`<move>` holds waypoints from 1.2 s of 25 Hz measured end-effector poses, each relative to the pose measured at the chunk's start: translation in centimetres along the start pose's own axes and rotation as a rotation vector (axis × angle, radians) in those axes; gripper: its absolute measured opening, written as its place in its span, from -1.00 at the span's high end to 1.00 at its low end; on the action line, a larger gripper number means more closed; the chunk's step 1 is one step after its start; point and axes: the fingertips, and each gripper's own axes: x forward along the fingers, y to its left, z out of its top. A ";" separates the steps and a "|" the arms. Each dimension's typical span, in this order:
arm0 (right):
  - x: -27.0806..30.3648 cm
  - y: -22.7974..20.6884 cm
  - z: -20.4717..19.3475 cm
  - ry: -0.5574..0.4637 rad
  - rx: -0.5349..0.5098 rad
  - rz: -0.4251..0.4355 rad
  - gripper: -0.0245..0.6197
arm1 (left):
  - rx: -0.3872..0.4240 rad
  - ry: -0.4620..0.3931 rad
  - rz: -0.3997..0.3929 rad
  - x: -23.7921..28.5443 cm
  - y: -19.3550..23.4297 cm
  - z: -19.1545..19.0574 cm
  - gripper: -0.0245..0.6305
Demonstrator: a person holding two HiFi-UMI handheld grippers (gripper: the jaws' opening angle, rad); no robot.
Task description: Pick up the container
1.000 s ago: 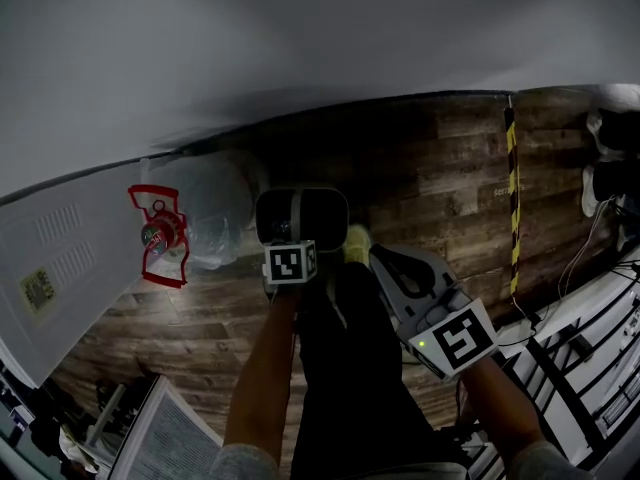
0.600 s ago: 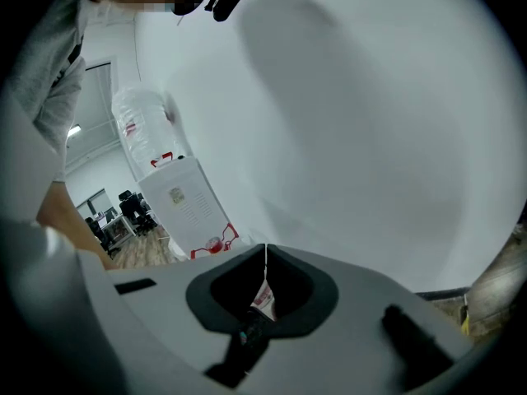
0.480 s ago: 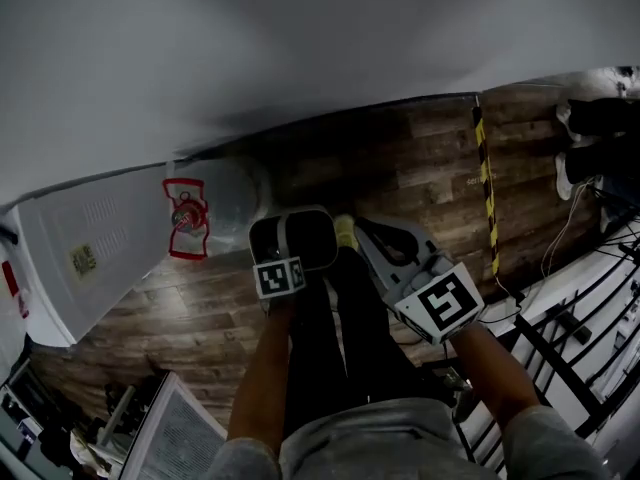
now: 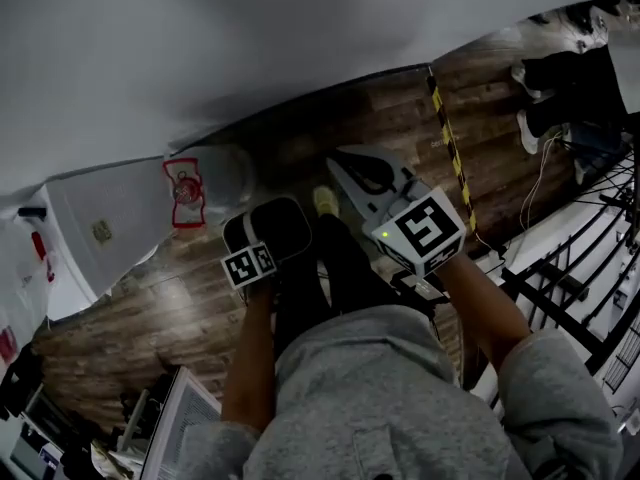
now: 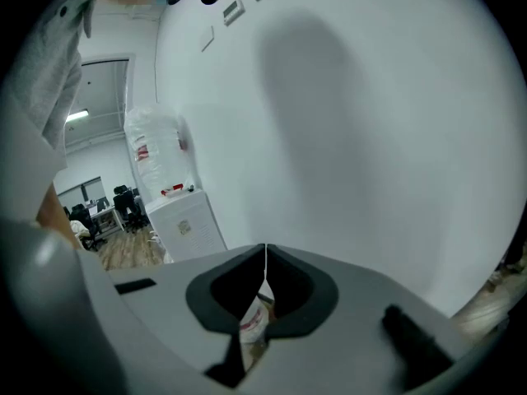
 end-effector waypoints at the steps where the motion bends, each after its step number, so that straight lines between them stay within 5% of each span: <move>1: -0.7 0.0 0.9 -0.010 -0.008 -0.012 0.84 | -0.009 0.001 -0.002 -0.8 0.1 -0.3 0.88; 8: -5.8 0.7 5.5 -0.096 0.008 -0.090 0.84 | -0.068 -0.025 -0.019 -5.5 1.0 -1.2 0.88; 21: -10.7 1.8 10.8 -0.220 0.061 -0.164 0.84 | -0.032 -0.039 -0.047 -9.5 2.4 -1.7 0.88; 30: -11.5 1.4 11.8 -0.243 0.062 -0.189 0.85 | -0.141 -0.029 -0.070 -9.1 2.6 -1.3 0.88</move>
